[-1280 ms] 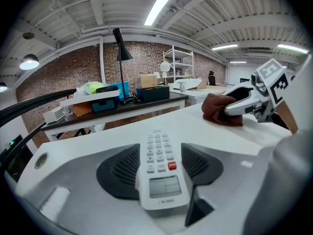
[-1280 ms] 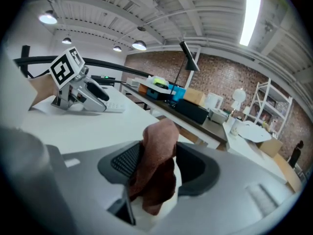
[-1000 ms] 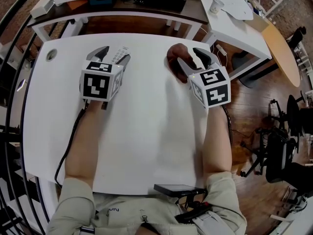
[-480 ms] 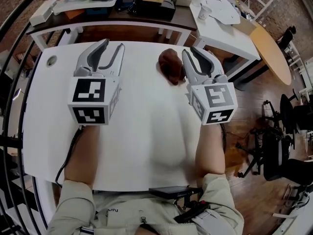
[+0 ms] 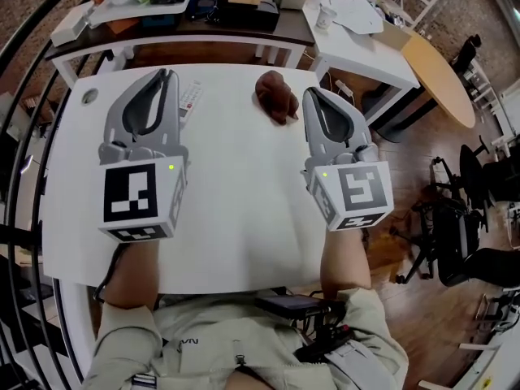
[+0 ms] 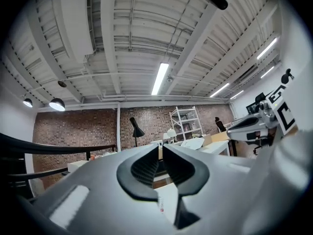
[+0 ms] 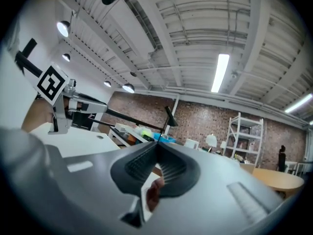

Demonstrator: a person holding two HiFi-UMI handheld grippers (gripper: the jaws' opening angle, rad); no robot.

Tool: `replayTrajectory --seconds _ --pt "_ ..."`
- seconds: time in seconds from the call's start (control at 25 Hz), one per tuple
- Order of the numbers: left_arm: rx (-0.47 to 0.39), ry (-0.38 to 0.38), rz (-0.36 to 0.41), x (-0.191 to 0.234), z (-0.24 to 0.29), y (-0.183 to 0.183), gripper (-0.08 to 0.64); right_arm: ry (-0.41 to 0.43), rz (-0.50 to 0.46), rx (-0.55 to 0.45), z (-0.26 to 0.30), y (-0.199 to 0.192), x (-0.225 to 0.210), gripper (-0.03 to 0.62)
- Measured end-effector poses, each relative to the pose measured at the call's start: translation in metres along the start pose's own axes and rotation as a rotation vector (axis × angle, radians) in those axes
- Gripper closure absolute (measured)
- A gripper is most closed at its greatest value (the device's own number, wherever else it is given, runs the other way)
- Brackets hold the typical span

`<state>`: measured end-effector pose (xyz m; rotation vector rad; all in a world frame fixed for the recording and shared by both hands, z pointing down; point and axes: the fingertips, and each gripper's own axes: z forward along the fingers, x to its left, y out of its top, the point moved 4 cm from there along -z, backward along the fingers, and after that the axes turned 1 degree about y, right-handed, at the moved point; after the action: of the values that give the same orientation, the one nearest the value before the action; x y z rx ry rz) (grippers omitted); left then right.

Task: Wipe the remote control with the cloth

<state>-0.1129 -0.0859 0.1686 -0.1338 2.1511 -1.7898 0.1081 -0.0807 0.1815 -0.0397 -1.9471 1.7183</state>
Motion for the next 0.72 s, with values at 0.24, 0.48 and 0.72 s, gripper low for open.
replayTrajectory --seconds 0.24,0.48,0.72 --pt "-0.085 0.037 -0.041 -0.017 -0.05 0.019 0.543 -0.021 0.042 -0.038 -0.047 0.01 0.021 0.588" --pt "-0.047 0.028 -0.077 -0.043 -0.089 -0.005 0.548 -0.042 0.085 -0.019 -0.086 -0.004 0.039 0.588" --pt "-0.009 0.027 -0.104 -0.059 -0.115 -0.025 0.548 -0.049 0.119 0.0 -0.115 -0.023 0.055 0.588"
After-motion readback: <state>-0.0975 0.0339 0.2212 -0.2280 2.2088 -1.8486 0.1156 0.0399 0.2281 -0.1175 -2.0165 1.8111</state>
